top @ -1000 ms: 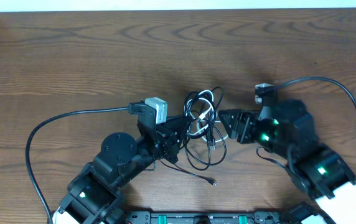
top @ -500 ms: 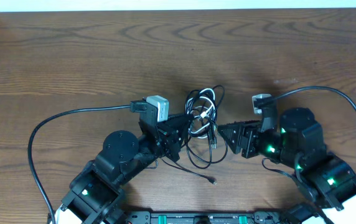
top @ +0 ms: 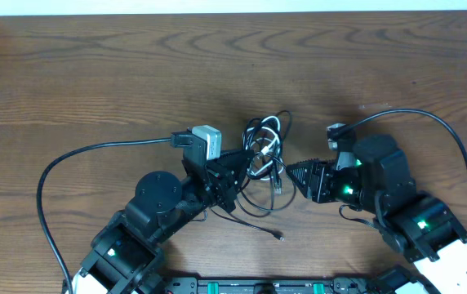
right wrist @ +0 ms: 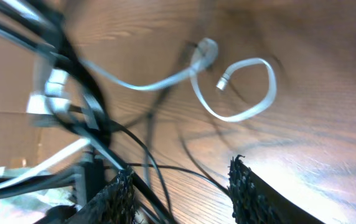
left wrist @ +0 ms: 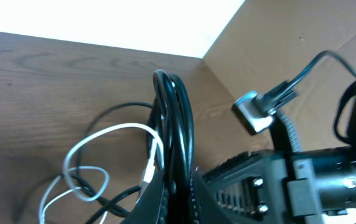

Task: Untangle cables

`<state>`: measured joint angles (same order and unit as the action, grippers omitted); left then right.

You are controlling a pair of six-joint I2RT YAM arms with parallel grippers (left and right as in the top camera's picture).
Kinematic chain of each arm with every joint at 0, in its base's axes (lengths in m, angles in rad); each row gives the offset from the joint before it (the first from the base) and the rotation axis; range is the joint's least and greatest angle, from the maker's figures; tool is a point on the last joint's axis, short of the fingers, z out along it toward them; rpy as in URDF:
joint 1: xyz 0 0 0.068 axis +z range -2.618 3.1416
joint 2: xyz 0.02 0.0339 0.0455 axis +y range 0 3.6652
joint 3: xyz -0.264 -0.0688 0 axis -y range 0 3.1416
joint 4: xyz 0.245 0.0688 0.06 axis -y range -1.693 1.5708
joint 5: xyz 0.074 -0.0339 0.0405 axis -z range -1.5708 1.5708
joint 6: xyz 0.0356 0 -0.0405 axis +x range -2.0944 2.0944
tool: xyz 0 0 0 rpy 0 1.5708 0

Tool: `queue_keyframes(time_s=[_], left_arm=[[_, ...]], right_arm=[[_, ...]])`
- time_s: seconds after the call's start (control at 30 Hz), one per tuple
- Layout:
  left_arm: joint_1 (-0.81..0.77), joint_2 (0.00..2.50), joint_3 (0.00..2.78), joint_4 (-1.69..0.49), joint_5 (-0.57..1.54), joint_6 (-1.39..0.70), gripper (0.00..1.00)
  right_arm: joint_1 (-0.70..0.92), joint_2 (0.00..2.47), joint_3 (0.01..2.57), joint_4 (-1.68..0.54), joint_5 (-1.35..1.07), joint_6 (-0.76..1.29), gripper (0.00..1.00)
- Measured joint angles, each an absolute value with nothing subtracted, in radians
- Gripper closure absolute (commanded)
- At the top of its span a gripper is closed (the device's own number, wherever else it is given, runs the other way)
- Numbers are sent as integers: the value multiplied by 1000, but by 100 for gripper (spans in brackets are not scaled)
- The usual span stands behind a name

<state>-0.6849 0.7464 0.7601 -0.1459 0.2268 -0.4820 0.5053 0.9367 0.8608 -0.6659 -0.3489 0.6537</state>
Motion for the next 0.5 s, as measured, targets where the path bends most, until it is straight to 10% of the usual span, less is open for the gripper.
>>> queue_keyframes(time_s=[0.5], left_arm=[[-685, 746, 760, -146, 262, -483, 93]], right_arm=[[505, 908, 860, -556, -310, 587, 51]])
